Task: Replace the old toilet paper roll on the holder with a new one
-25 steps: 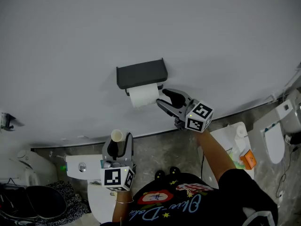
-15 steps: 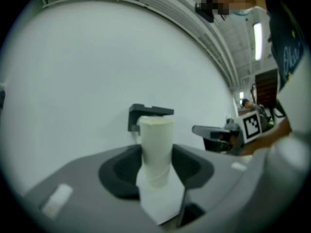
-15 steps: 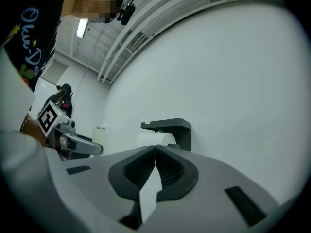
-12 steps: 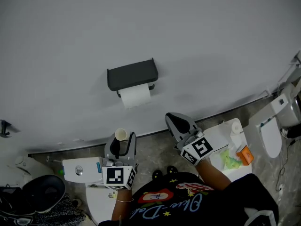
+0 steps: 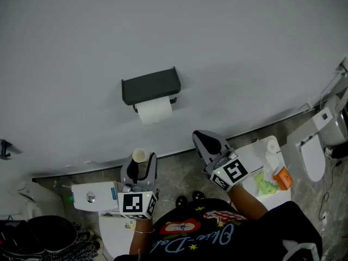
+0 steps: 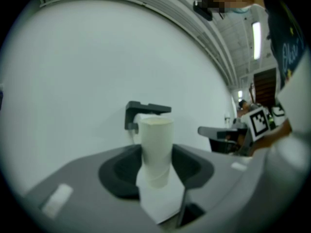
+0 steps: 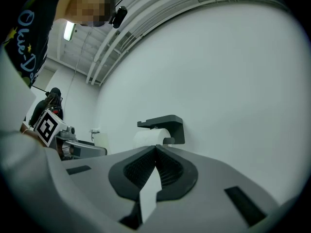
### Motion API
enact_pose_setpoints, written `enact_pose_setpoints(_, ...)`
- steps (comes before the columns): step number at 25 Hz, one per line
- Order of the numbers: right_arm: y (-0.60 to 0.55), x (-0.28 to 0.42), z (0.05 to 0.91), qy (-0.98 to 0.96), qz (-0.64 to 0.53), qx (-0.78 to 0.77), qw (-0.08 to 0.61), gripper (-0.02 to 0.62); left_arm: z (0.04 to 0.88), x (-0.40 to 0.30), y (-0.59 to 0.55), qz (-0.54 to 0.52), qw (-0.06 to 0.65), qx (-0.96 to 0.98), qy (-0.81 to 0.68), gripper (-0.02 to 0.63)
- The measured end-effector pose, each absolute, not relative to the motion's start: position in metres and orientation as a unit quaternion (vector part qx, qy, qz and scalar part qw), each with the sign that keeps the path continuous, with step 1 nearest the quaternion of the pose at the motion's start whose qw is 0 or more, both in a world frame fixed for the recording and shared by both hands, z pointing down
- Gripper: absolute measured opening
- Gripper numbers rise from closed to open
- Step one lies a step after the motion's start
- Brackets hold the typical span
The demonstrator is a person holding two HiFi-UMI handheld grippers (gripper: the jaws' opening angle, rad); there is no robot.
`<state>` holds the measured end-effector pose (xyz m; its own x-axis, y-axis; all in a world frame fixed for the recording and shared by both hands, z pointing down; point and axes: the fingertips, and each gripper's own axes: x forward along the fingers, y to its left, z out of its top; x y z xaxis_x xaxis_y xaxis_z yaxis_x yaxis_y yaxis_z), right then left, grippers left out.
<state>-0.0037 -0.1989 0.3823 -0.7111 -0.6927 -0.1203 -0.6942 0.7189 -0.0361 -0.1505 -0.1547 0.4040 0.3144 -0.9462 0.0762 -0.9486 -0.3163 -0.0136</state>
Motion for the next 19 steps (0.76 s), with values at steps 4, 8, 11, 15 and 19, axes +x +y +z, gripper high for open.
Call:
enact_pose_setpoints(4,-0.198,-0.006,0.384,0.928,0.001,-0.368,0.063,0.014,0.405,-0.152,-0.153,0.036,0.017,0.808,-0.588,0.186)
enact_pose_setpoints(8,-0.195,-0.008,0.386,0.929,0.001,-0.366,0.058,0.014,0.405,-0.154,-0.151,0.037,0.017,0.805,-0.592,0.186)
enact_pose_setpoints(11,-0.192,-0.01,0.385,0.931,0.003,-0.361,0.059,0.014,0.405,-0.155,-0.148,0.037,0.017,0.804,-0.593,0.186)
enact_pose_setpoints(15,-0.191,-0.012,0.384,0.933,0.007,-0.356,0.055,0.014,0.406,-0.155,-0.147,0.037,0.019,0.803,-0.595,0.186)
enact_pose_setpoints(19,-0.193,-0.015,0.384,0.934,0.005,-0.353,0.053,0.014,0.407,-0.158,-0.147,0.04,0.021,0.801,-0.597,0.186)
